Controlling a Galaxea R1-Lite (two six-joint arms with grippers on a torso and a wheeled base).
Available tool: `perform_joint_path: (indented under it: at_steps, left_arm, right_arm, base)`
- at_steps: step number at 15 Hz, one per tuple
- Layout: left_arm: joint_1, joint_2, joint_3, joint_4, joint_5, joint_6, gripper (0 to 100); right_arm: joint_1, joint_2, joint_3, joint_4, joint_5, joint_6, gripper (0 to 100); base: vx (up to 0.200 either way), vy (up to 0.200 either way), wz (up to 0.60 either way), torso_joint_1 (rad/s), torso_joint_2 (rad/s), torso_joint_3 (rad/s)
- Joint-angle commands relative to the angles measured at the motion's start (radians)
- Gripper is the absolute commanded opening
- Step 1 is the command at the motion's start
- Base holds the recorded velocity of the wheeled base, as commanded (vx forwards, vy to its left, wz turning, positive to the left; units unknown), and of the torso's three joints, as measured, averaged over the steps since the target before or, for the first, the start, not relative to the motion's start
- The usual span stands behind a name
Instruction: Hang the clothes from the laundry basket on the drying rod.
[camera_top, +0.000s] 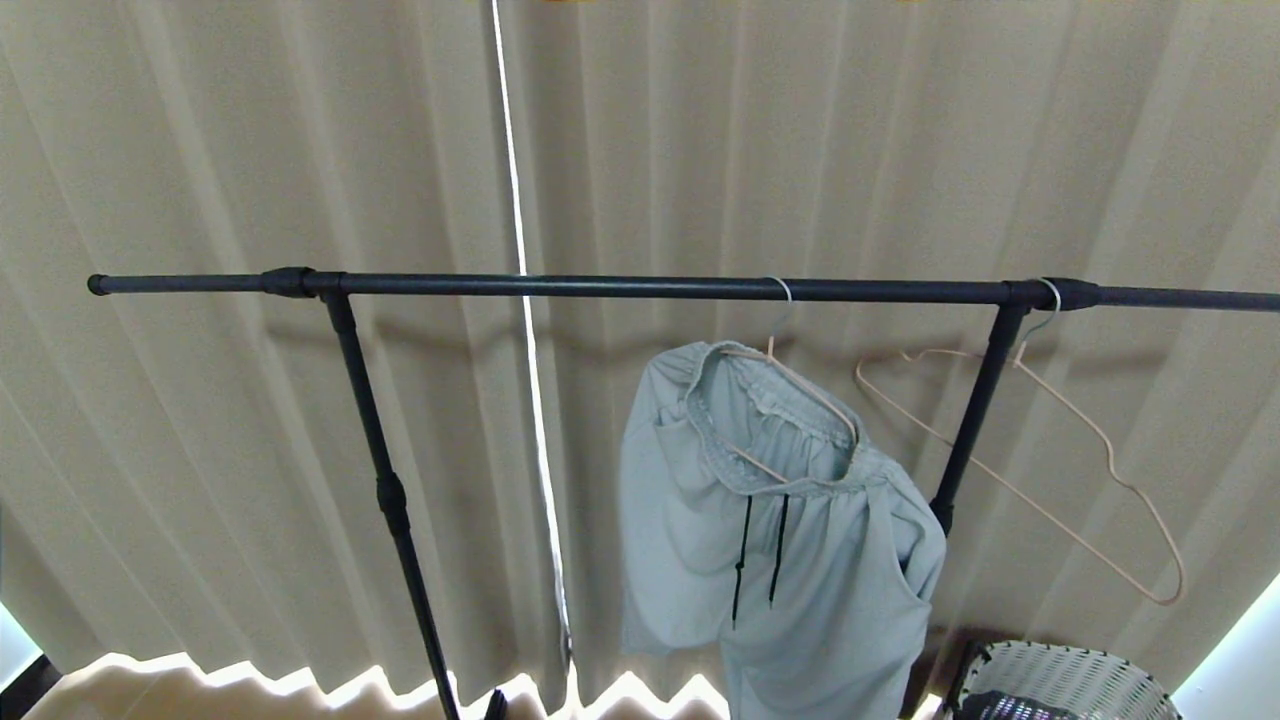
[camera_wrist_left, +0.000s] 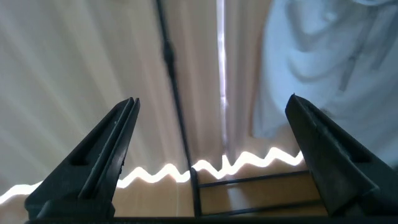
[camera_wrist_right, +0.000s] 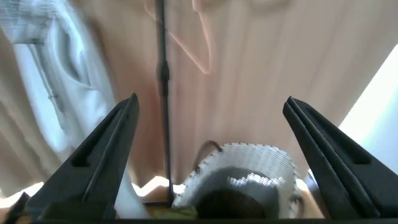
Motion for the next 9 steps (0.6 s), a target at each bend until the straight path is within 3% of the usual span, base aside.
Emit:
perform_joint_path:
  at_steps: [1, 6, 9]
  left_arm:
    - [-0.127, -0.006, 0.001, 0.0, 0.003, -0.005, 100]
    - [-0.048, -0.101, 0.001, 0.0, 0.166, -0.085, 100]
    - [-0.048, -0.101, 0.001, 0.0, 0.178, -0.117, 100]
  right_arm:
    - [0.0, -0.007, 0.005, 0.0, 0.042, 0.0, 100]
    - [0.0, -0.007, 0.008, 0.0, 0.043, 0.0, 100]
    - [0.0, -0.007, 0.009, -0.001, 0.06, 0.005, 100]
  base:
    - [0.0, 0.0, 0.0, 0.0, 0.0, 0.0]
    - [0.0, 0.0, 0.0, 0.0, 0.0, 0.0]
    - [0.0, 0.0, 0.0, 0.0, 0.0, 0.0]
